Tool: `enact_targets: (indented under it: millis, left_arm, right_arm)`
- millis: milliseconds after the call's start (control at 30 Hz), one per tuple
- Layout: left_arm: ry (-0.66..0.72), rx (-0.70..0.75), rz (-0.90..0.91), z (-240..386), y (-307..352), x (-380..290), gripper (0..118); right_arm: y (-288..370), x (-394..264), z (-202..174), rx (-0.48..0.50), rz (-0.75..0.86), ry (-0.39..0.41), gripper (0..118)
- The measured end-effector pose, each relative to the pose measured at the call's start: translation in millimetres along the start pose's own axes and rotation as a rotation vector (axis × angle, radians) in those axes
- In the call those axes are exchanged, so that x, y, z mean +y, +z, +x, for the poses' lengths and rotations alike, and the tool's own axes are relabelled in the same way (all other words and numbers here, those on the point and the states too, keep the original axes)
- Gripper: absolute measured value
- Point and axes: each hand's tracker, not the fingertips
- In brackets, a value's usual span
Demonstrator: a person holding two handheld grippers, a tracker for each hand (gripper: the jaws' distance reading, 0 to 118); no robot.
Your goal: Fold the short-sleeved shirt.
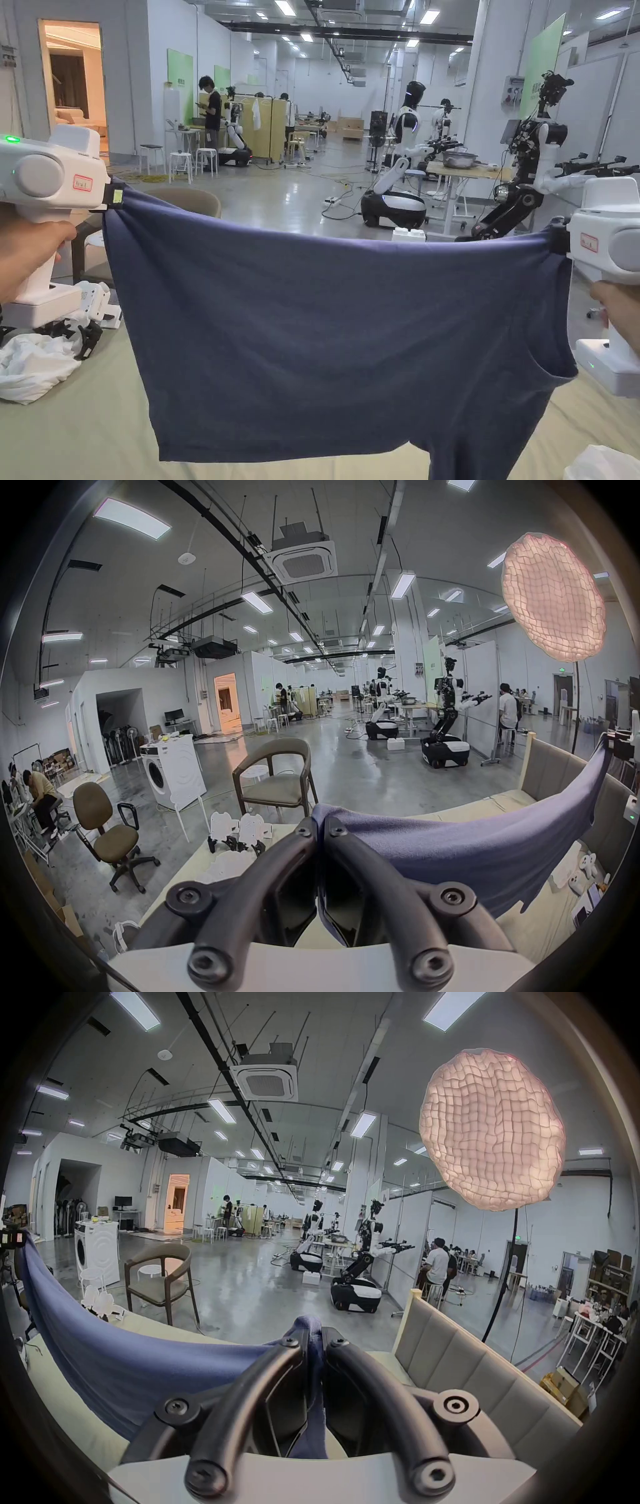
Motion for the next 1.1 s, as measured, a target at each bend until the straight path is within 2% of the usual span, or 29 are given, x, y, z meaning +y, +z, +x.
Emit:
enact_targets:
  millis: [233,500,633,767,900,1100]
  left_arm:
    - [0.004,0.015,0.015,1,-17,-16,0]
    - [0.051,-0.039,-0.102,4,-22,-123,0]
    - [0.091,-0.084,-0.160,5,6,-183,0]
    - [0.141,-0.109,-0.183,2,48,-233,0]
    - [0.167,-0.109,-0.184,-1,103,-267,0]
    - [0.216,-0.122,-0.205,-5,176,-301,0]
  right_arm:
    - [-21,-18,-4,0.024,0.006,-0.001,5]
    - [-12,-117,-17,0.047,-0.118,0.043,5]
    - [5,-169,-8,0.056,-0.161,0.053,5]
    - [52,-211,-2,0.050,-0.199,0.037,5]
    - [100,-239,3,0.051,-0.230,0.073,5]
    - [165,-266,13,0.047,-0.295,0.019,5]
